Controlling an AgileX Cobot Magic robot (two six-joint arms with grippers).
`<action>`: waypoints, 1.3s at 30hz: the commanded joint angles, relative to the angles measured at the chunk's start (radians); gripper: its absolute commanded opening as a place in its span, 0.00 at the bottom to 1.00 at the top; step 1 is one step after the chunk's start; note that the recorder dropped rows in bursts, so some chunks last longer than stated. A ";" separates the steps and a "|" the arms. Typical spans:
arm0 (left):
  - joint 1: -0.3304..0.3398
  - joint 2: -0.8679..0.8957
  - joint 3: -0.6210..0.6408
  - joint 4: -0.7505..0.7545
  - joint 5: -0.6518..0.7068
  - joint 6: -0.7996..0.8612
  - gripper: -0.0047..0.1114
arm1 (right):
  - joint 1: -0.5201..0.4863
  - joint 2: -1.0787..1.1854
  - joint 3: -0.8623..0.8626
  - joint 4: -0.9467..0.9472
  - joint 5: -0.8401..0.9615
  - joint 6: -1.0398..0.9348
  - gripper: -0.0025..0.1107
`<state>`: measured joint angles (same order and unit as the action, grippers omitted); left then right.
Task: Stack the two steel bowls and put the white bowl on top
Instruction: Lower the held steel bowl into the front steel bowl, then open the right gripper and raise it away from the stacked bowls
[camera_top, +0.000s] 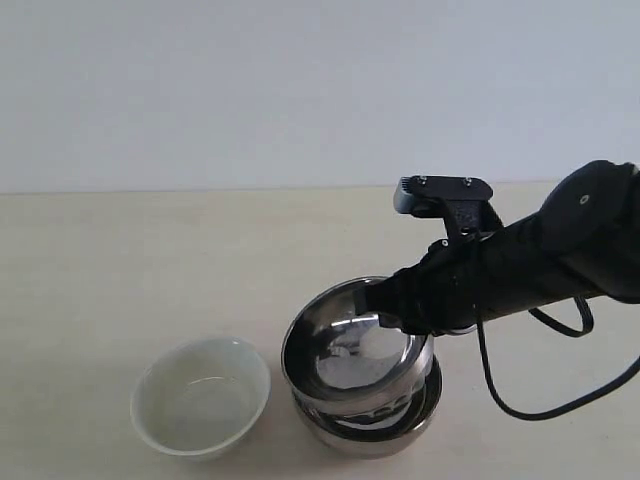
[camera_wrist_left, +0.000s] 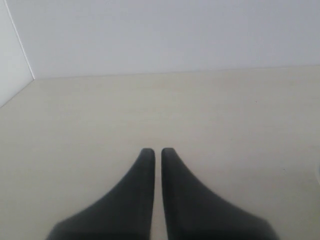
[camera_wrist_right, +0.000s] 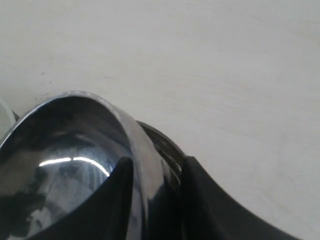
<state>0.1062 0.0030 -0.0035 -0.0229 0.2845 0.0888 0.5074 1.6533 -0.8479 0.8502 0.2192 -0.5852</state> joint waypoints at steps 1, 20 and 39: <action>0.001 -0.003 0.003 -0.003 0.000 -0.011 0.08 | 0.002 0.016 -0.002 0.003 0.000 -0.022 0.02; 0.001 -0.003 0.003 -0.003 0.000 -0.011 0.08 | 0.002 0.016 -0.002 0.003 0.006 -0.045 0.27; 0.001 -0.003 0.003 -0.003 0.000 -0.011 0.08 | 0.002 -0.074 -0.077 0.001 0.039 -0.088 0.52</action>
<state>0.1062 0.0030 -0.0035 -0.0229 0.2845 0.0888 0.5074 1.6195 -0.9153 0.8541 0.2758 -0.6547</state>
